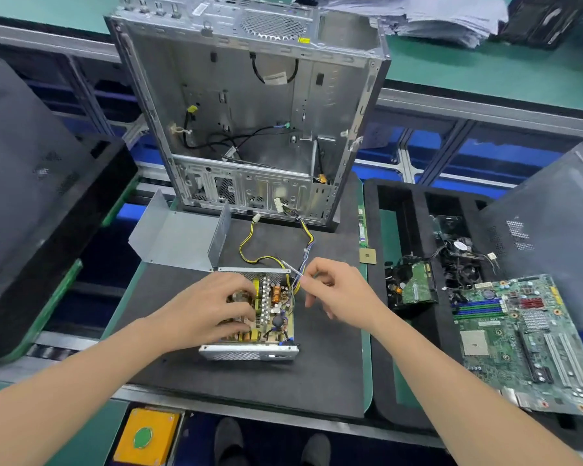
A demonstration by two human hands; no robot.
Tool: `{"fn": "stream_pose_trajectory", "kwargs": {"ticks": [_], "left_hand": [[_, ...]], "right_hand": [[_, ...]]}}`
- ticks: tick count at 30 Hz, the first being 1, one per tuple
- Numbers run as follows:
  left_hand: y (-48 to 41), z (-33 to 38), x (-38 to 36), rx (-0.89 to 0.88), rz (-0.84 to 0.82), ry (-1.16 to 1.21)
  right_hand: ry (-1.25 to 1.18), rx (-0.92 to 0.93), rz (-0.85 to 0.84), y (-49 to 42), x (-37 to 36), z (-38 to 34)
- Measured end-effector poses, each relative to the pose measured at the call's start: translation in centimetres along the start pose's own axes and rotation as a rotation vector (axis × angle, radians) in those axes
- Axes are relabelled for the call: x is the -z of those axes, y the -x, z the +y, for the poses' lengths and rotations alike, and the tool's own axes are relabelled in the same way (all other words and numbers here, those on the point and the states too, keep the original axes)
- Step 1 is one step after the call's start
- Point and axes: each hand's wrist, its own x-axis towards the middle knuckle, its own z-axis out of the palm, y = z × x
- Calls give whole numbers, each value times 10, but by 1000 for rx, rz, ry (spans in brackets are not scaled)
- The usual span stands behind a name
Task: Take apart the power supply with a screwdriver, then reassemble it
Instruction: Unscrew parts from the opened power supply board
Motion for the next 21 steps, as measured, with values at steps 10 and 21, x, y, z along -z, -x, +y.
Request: {"fn": "stream_pose_trajectory", "kwargs": {"ticks": [10, 21], "left_hand": [[0, -18, -17, -331, -159, -262], [-1, -37, -21, -249, -218, -40]], "right_hand": [[34, 4, -208, -11, -28, 27], [-36, 21, -136, -5, -26, 35]]}}
